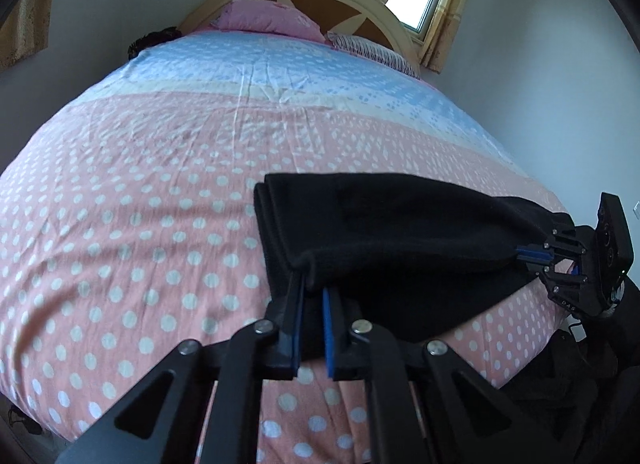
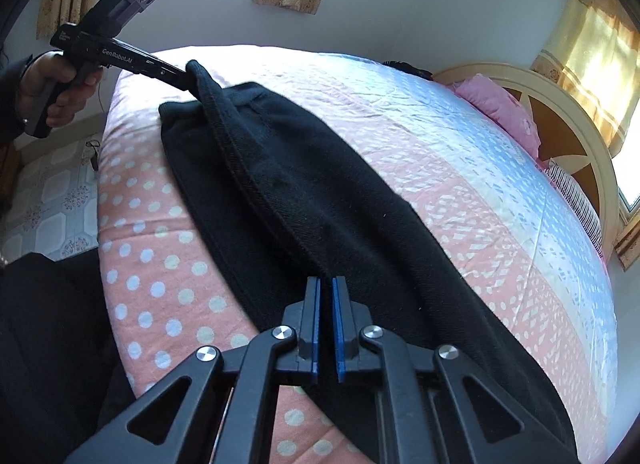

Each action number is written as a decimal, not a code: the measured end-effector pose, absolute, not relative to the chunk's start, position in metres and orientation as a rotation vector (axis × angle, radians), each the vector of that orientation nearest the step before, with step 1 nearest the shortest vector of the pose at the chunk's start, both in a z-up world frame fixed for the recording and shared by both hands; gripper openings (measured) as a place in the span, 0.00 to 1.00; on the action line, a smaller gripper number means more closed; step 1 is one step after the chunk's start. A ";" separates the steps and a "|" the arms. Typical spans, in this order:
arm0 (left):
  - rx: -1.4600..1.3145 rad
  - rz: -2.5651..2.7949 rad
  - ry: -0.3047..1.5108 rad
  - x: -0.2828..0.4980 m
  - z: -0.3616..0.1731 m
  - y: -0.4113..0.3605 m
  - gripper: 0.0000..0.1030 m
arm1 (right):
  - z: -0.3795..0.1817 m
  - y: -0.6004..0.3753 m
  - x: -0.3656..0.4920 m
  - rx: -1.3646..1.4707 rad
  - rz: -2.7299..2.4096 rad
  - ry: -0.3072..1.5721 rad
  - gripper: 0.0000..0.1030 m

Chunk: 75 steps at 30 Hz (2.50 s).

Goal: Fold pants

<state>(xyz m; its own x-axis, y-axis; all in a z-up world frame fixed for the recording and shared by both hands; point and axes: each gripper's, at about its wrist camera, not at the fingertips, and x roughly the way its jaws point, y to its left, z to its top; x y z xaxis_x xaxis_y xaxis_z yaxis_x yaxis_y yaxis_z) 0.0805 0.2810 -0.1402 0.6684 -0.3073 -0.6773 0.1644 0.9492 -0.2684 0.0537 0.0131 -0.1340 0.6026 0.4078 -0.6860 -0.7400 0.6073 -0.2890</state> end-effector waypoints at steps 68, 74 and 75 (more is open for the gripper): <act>0.320 -0.662 0.678 0.085 -0.127 0.014 0.64 | -0.120 -0.270 0.049 0.140 0.145 0.856 0.37; 0.432 -0.790 0.711 0.092 -0.141 -0.070 0.43 | -0.134 -0.324 0.050 0.349 0.084 0.877 0.37; 0.438 -0.804 0.715 0.090 -0.143 -0.076 0.43 | -0.137 -0.329 0.051 0.389 0.090 0.877 0.37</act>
<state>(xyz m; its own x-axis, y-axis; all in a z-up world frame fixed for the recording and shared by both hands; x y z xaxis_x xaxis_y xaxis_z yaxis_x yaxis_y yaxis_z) 0.0901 -0.0759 -0.1428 0.4830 -0.4952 -0.7221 0.7750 0.6257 0.0892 0.0512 -0.3294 -0.1369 0.6402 0.2341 -0.7317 0.0813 0.9264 0.3676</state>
